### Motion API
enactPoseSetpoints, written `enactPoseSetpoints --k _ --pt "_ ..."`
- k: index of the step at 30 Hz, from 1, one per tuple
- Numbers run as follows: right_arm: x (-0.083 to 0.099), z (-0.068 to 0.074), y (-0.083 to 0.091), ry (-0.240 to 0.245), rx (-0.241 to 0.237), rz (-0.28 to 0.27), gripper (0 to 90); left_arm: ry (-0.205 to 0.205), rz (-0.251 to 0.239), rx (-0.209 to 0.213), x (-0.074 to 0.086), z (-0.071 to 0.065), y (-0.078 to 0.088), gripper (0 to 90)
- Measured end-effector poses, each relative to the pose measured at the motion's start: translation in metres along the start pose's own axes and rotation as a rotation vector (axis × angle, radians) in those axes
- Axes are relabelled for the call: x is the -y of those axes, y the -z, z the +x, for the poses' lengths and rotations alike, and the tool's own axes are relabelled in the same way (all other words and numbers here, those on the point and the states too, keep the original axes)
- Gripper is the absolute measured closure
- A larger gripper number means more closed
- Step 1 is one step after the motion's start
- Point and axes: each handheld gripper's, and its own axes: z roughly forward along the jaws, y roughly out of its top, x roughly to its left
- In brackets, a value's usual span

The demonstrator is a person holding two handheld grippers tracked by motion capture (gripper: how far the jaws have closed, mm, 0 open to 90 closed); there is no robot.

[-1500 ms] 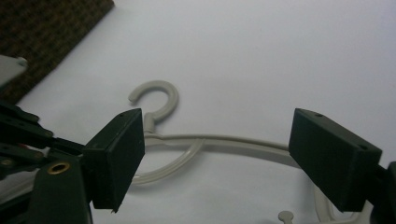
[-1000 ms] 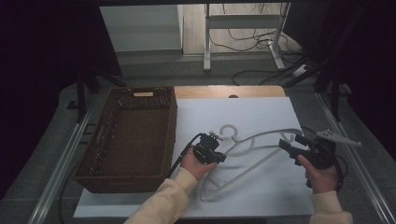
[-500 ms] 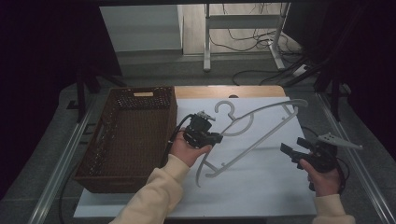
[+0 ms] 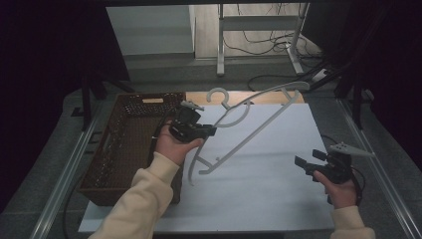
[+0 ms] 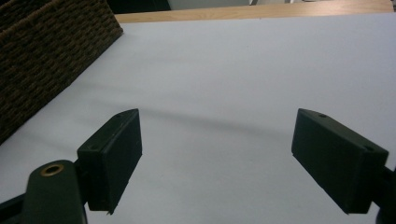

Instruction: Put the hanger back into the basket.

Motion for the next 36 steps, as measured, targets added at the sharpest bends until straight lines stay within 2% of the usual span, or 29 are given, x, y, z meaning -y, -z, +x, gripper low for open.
enactPoseSetpoints --k 5,8,9,12,13,14,15,16,24,28,31,36 --pt "0.001 -0.001 -0.002 0.001 0.001 0.010 15.6 0.013 -0.010 -0.025 0.005 0.015 0.017 81.9" --pt "0.002 0.000 -0.005 0.006 -0.003 0.030 15.2 0.033 -0.025 -0.057 0.012 0.032 0.037 82.0" --pt "0.002 0.000 -0.005 0.006 -0.003 0.030 15.2 0.033 -0.025 -0.057 0.012 0.032 0.037 82.0" --pt "0.003 0.002 -0.009 0.016 -0.005 0.048 14.8 0.054 -0.039 -0.078 0.020 0.046 0.051 82.0" --pt "0.003 0.003 -0.010 0.018 -0.005 0.052 14.8 0.065 -0.044 -0.088 0.025 0.055 0.059 82.0" --pt "0.003 0.003 -0.010 0.018 -0.005 0.052 14.8 0.065 -0.044 -0.088 0.025 0.055 0.059 81.9" --pt "0.003 0.004 -0.012 0.026 -0.004 0.057 14.8 0.081 -0.047 -0.105 0.030 0.063 0.066 82.0" --pt "0.003 0.004 -0.012 0.026 -0.004 0.057 14.8 0.081 -0.047 -0.105 0.030 0.063 0.066 82.0" --pt "0.004 0.010 -0.018 0.050 -0.012 0.083 14.6 0.124 -0.044 -0.173 0.052 0.094 0.092 81.9" --pt "0.004 0.011 -0.021 0.060 -0.014 0.091 14.5 0.128 -0.034 -0.193 0.059 0.104 0.098 82.0" --pt "0.006 0.014 -0.023 0.090 -0.011 0.106 14.5 0.143 -0.028 -0.216 0.069 0.115 0.107 82.0" --pt "0.007 0.014 -0.020 0.088 -0.012 0.102 14.5 0.153 -0.022 -0.246 0.080 0.126 0.116 82.0"
